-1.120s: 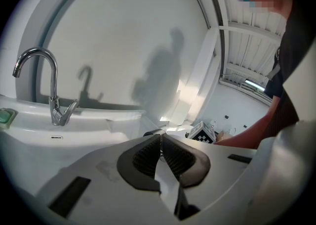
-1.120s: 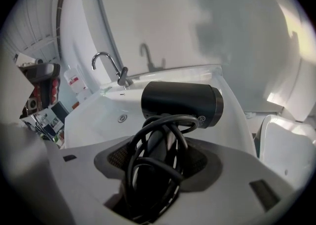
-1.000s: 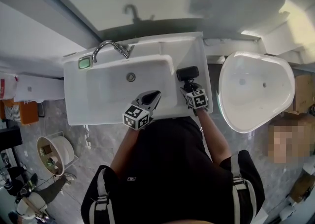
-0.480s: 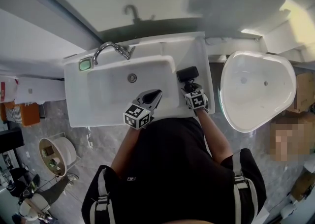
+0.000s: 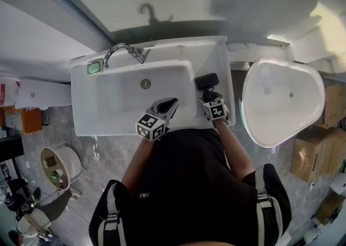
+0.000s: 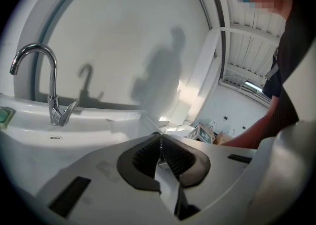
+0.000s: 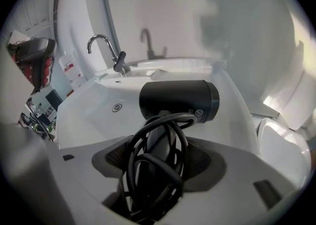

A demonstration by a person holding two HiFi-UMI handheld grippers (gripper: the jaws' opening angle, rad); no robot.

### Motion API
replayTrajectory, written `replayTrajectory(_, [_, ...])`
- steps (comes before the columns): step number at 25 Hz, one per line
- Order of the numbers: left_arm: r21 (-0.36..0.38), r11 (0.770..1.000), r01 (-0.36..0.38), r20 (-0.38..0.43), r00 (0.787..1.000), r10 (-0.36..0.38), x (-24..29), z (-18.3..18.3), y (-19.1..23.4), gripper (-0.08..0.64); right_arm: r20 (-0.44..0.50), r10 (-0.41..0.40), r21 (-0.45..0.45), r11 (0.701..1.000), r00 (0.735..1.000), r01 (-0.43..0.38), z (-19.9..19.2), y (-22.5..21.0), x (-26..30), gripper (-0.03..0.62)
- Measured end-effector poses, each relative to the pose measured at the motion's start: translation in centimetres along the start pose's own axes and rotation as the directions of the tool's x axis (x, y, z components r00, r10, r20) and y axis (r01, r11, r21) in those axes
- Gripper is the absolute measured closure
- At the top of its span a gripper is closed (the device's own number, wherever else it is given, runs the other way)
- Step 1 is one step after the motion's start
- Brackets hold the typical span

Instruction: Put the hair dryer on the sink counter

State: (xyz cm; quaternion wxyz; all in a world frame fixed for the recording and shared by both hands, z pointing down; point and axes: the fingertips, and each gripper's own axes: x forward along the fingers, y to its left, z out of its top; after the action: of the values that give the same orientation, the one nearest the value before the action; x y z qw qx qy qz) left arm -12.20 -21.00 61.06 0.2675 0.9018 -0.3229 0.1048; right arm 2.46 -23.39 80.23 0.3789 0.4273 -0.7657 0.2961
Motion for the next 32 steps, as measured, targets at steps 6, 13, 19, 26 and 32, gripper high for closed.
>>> replayTrajectory(6, [0.011,1.0,-0.021,0.005,1.0,0.021,0.0,0.2,-0.4,0.537,0.056,-0.003,0.008,1.0,0.998,0.003,0.2,0.2,-1.6,0.238])
replayTrajectory(13, [0.017,0.999,-0.044,0.015,0.999,0.044,0.3,0.9,-1.9,0.537,0.142,0.002,0.005,1.0,0.99,-0.003,1.3,-0.3,-4.6,0.237])
replayTrajectory(19, [0.018,0.999,-0.042,0.022,0.999,0.041,1.2,0.8,-4.0,0.537,0.233,0.02,0.008,1.0,0.972,-0.022,1.7,-1.1,-8.8,0.239])
replayTrajectory(26, [0.028,0.999,-0.023,0.019,1.0,0.023,2.2,0.0,-7.8,0.537,0.355,0.017,-0.002,1.0,0.935,-0.018,0.6,-2.6,-14.3,0.525])
replayTrajectory(32, [0.039,0.999,-0.025,0.015,1.0,0.025,2.5,-0.7,-10.4,0.537,0.417,0.157,-0.082,0.987,0.895,-0.135,-0.5,-1.3,-18.0,0.534])
